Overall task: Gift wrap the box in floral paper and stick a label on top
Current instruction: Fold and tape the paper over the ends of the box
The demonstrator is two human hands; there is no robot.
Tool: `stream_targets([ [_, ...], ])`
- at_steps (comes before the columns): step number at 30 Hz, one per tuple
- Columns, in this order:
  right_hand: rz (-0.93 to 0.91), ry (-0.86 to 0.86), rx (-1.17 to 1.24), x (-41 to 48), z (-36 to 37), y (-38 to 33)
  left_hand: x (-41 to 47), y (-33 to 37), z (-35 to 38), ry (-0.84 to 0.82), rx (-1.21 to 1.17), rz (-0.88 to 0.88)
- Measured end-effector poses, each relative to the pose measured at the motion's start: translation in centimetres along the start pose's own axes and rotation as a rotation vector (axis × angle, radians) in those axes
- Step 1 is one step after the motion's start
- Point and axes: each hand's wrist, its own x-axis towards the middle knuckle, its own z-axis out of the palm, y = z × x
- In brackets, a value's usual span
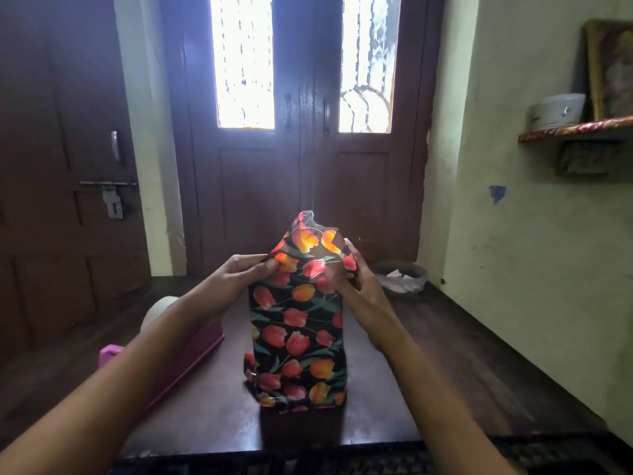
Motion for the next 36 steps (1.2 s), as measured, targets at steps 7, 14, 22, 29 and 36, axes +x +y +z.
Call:
stream_targets([
  [7,-0.003,0.036,0.074,0.7,1.9,-0.4,-0.2,1.9,-0.3,-0.069,0.106,0.020],
  [14,-0.080,0.117,-0.058,1.3,2.7,-0.3,2.3,8.6,2.8,0.139,0.276,-0.053],
  [22,-0.005,0.225,-0.152,1.0,3.8,1.5,7.7,11.9,7.1,-0.059,0.996,-0.320],
  [29,-0.002,0.242,-0.160,0.4,3.1,1.7,9.0,12.7,6.6,0.055,0.809,-0.262],
  [36,-0.020,0.241,-0.200,0.4,3.2,1.6,9.4,11.2,8.0,-0.048,0.984,-0.275],
])
